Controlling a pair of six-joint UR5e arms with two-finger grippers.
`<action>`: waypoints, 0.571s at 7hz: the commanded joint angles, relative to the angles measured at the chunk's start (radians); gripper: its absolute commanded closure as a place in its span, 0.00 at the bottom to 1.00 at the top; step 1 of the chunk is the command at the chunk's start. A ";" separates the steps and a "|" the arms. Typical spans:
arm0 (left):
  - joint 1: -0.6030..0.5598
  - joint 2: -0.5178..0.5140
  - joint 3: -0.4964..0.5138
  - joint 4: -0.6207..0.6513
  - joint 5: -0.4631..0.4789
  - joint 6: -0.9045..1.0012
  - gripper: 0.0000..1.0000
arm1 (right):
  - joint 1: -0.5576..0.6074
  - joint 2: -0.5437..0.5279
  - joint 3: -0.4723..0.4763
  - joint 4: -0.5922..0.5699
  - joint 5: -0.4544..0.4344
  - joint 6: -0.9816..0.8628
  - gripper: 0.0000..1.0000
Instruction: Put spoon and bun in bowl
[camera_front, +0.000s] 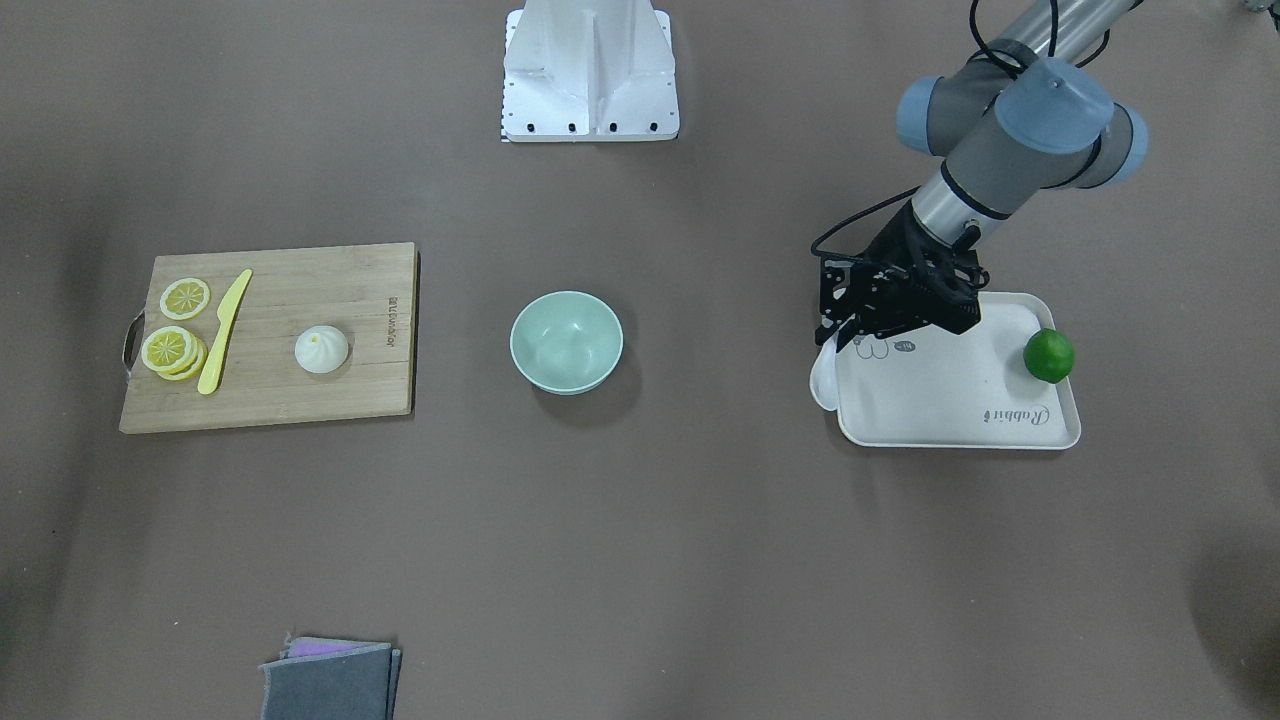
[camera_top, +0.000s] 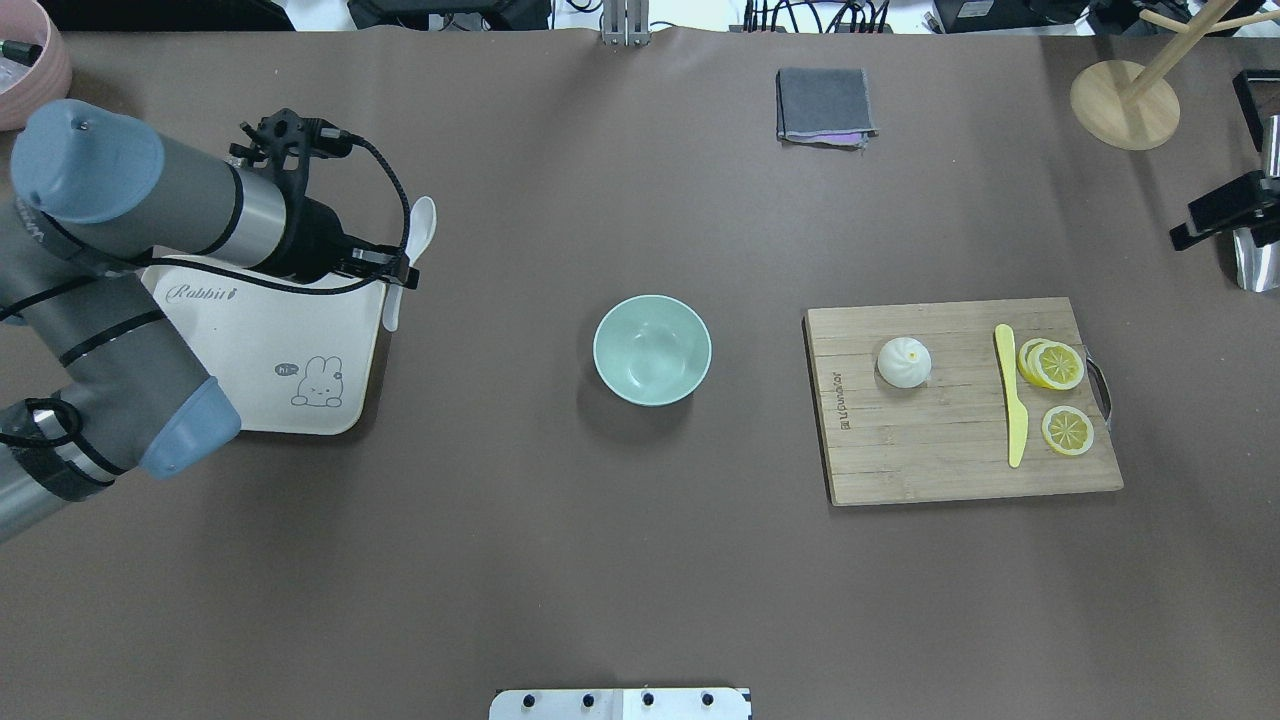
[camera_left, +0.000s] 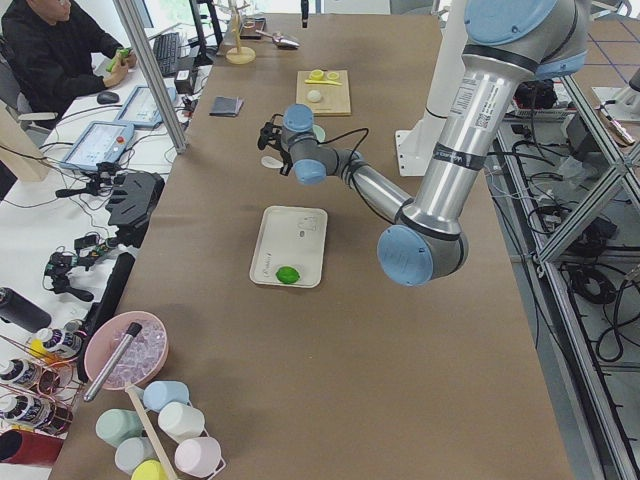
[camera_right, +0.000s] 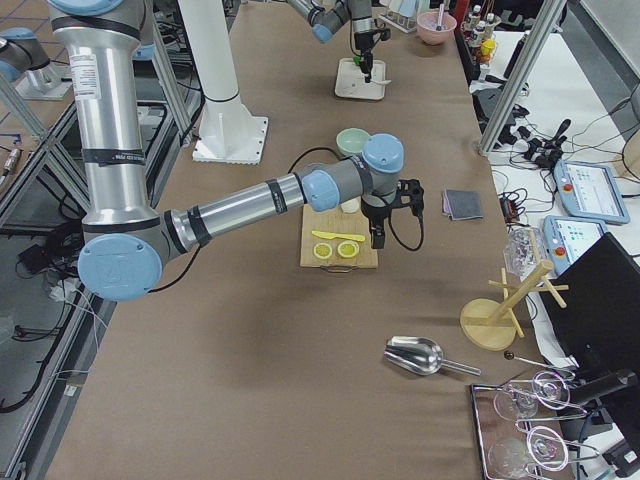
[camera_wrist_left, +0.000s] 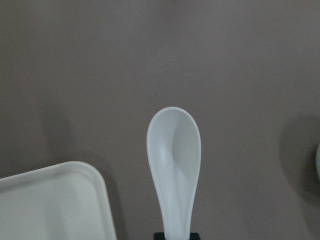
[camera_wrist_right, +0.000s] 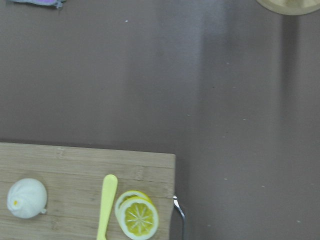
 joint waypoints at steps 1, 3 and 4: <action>0.078 -0.055 0.005 0.013 0.093 -0.020 1.00 | -0.304 0.037 0.012 0.194 -0.225 0.358 0.00; 0.149 -0.111 0.008 0.019 0.170 -0.022 1.00 | -0.472 0.106 0.000 0.195 -0.332 0.467 0.01; 0.159 -0.154 0.005 0.077 0.172 -0.020 1.00 | -0.517 0.126 -0.020 0.195 -0.360 0.490 0.01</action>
